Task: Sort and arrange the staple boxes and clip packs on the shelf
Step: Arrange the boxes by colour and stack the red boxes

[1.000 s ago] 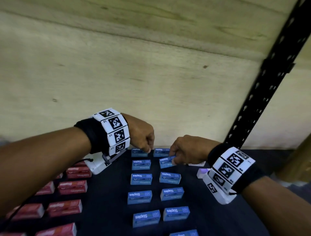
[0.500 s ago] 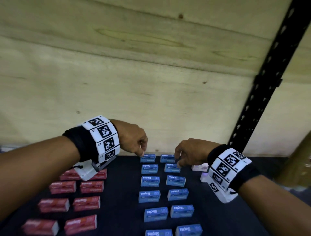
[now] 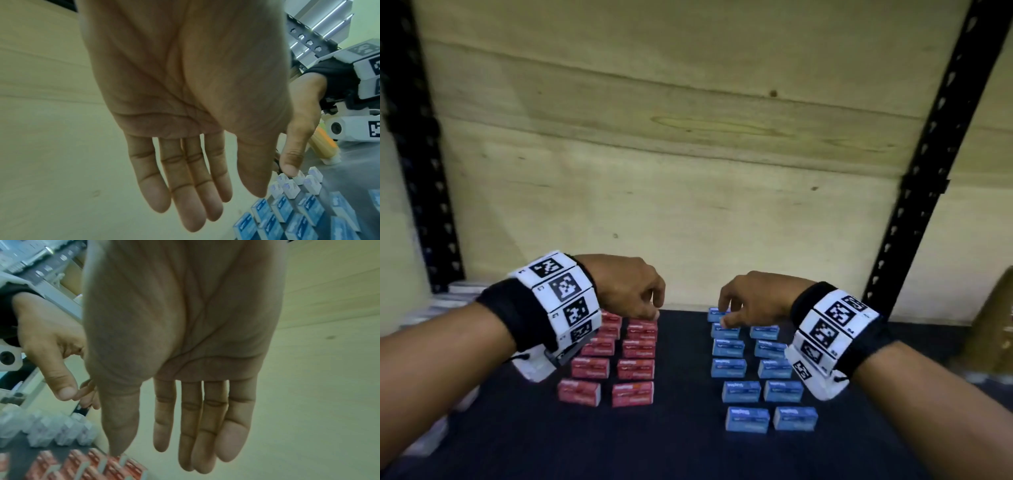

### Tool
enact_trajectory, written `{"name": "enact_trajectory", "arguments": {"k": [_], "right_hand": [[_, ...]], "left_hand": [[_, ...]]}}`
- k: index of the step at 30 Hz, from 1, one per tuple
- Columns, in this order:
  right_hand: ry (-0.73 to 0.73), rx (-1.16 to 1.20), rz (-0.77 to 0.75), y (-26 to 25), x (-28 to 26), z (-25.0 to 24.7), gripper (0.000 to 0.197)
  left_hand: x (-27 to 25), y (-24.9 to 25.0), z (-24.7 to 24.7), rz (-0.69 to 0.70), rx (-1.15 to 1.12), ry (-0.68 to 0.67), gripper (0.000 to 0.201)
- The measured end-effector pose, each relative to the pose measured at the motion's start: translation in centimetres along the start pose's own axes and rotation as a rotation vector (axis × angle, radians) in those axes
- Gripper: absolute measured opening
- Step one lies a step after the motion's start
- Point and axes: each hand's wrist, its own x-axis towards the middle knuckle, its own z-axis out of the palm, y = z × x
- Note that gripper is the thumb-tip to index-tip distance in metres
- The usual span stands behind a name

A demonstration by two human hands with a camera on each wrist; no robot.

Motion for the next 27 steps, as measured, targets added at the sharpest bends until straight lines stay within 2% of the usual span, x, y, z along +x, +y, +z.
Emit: {"name": "enact_trajectory", "arguments": {"k": [9,14,18,27], "right_hand": [[0.062,-0.025,-0.259,-10.9,2.4,0.1,0.036],[0.157,-0.014,-0.412,-17.8,4.1,1.0,0.044],[0.184,0.039,-0.538,-22.9,5.1,1.7,0.039],[0.188,0.085,-0.734,-29.7,6.1,3.4,0.027]], "left_hand": [[-9.6,-6.3,4.1,-0.158,-0.060,0.114,0.028],[-15.4,-10.1,6.9,-0.265,-0.125,0.256,0.028],[-19.6,-12.9,9.7,-0.386,-0.184,0.380,0.026],[-23.1,-16.0,17.8,-0.635,-0.363,0.580,0.012]]}}
